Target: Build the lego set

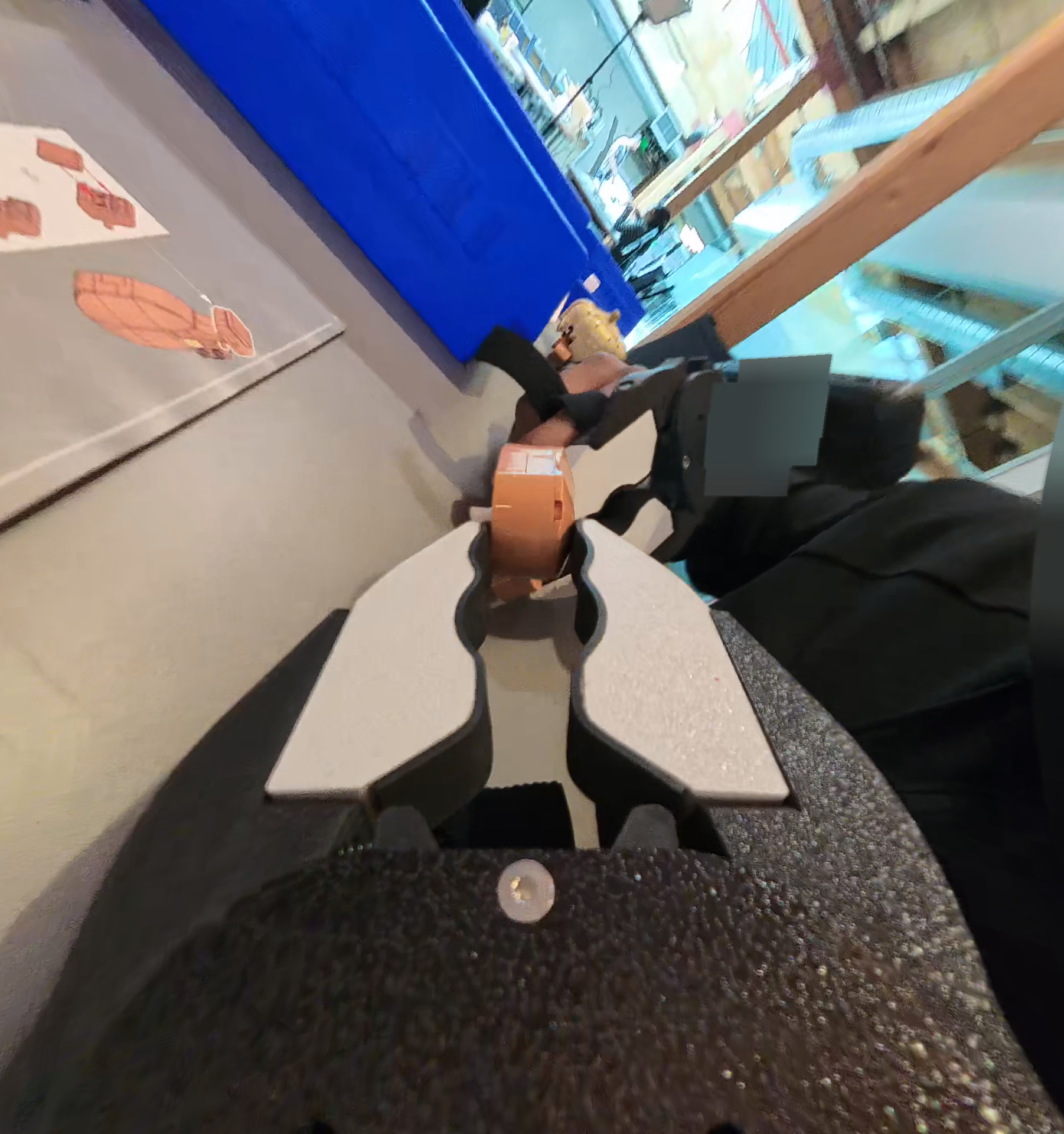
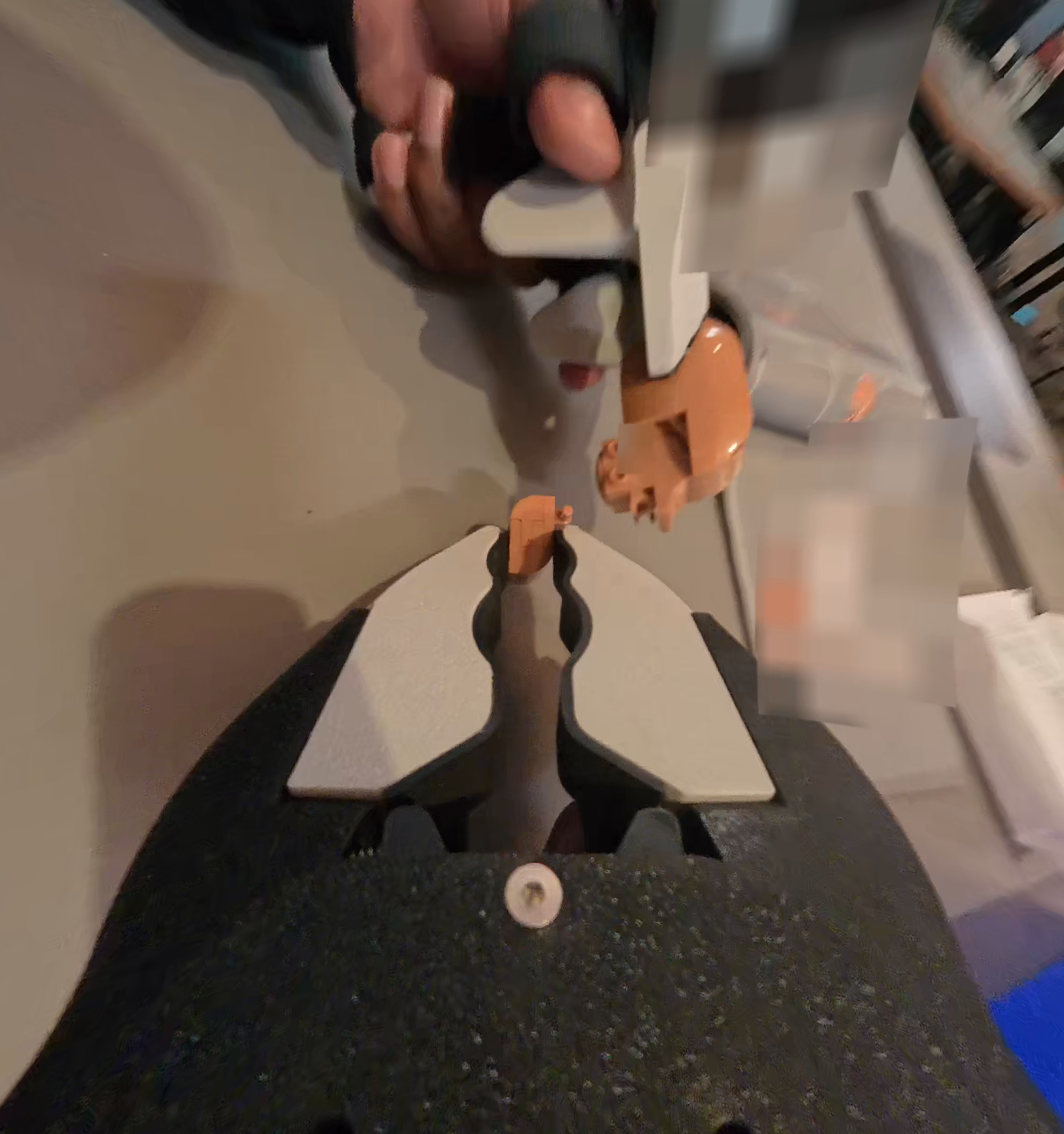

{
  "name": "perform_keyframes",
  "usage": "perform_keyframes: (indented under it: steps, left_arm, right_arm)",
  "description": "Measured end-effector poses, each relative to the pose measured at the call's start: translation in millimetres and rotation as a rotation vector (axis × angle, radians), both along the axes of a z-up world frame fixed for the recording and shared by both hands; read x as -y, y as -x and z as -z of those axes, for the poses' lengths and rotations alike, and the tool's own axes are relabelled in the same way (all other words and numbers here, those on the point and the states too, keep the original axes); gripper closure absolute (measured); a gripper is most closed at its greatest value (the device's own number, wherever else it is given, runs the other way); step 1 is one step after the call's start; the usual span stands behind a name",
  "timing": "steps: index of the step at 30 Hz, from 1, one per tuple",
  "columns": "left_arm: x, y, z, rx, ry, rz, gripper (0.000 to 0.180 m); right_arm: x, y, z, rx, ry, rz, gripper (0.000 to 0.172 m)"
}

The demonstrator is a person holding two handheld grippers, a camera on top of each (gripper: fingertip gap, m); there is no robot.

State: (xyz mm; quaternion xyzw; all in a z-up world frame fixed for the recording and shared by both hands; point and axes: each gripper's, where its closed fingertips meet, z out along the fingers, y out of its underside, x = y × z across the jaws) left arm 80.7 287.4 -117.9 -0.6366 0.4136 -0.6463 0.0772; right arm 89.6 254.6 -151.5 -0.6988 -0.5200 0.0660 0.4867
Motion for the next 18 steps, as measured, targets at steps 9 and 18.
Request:
perform_keyframes:
  steps: [9, 18]
  left_arm:
    - [0, 5, -4, 0.016, 0.055, 0.038, 0.156]
    - [16, 9, -3, 0.007, 0.068, 0.151, 0.156]
  right_arm:
    - [5, -5, -19, -0.062, -0.149, -0.098, 0.158]
    - [13, -5, -17, -0.048, -0.140, -0.166, 0.158]
